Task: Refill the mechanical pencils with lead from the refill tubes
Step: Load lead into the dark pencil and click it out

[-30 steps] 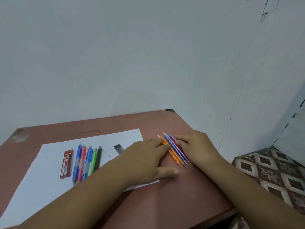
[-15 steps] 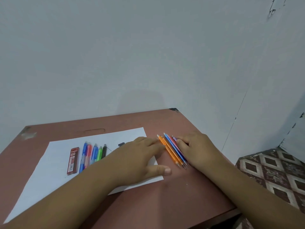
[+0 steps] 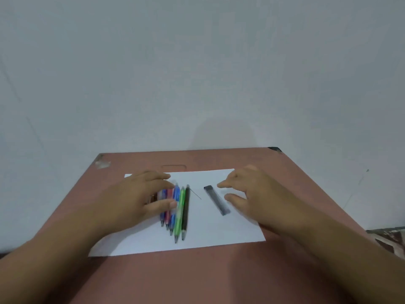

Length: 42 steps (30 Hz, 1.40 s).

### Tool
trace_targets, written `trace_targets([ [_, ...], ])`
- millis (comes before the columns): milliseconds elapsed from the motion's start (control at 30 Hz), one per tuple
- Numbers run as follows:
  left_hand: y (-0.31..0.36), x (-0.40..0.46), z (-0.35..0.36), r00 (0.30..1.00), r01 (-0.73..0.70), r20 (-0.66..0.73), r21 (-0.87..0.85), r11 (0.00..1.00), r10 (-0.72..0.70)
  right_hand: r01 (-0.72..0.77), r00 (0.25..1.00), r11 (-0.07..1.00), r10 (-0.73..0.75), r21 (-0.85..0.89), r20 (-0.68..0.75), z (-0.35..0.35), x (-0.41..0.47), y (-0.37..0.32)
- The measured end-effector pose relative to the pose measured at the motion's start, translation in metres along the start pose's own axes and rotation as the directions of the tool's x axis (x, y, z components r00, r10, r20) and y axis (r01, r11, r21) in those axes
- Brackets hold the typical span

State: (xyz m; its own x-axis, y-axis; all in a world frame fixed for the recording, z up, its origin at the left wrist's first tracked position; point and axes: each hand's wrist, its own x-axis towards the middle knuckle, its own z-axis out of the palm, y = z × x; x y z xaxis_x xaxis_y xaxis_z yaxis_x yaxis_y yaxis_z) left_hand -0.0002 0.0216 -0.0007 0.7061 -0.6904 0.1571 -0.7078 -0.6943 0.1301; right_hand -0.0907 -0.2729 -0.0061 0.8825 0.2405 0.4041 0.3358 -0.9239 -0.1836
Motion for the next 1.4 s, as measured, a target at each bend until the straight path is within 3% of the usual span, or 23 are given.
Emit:
trace_targets([
  [167, -0.028, -0.016, 0.014, 0.989, 0.066, -0.119, -0.169, 0.983, -0.087, 0.274, 0.962, 0.958, -0.272, -0.079, 0.035, 0.019, 0.035, -0.020],
  [567, -0.032, -0.019, 0.018, 0.982, 0.095, -0.136, -0.236, 0.967, -0.130, 0.463, 0.886, 0.871, -0.448, -0.164, 0.123, 0.034, 0.071, -0.024],
  [733, -0.032, -0.020, 0.019, 0.972, 0.072, -0.196, -0.279, 0.958, -0.130, 0.592, 0.805, 0.766, -0.550, -0.252, 0.220, 0.023, 0.070, -0.016],
  [867, -0.021, -0.017, 0.012, 0.954, 0.034, -0.272, -0.330, 0.943, -0.129, 0.645, 0.760, 0.691, -0.621, -0.326, 0.189, 0.007, 0.073, -0.003],
  [1100, 0.012, 0.006, -0.007, 0.961, 0.014, -0.242, -0.444, 0.896, -0.135, 0.460, 0.862, 0.830, -0.503, -0.315, -0.066, -0.010, 0.082, 0.010],
  [1267, 0.017, 0.037, -0.019, 0.949, 0.084, -0.287, -0.171, 0.982, -0.131, 0.350, 0.892, 0.908, -0.398, -0.230, -0.213, 0.007, 0.091, -0.005],
  [1333, 0.011, 0.049, -0.017, 0.946, 0.082, -0.307, -0.073, 0.994, -0.100, 0.319, 0.903, 0.940, -0.340, -0.122, -0.261, 0.014, 0.095, -0.014],
  [1400, 0.000, 0.054, -0.014, 0.936, 0.118, -0.328, -0.052, 0.992, -0.128, 0.243, 0.926, 0.965, -0.200, 0.099, -0.321, 0.017, 0.099, -0.023],
])
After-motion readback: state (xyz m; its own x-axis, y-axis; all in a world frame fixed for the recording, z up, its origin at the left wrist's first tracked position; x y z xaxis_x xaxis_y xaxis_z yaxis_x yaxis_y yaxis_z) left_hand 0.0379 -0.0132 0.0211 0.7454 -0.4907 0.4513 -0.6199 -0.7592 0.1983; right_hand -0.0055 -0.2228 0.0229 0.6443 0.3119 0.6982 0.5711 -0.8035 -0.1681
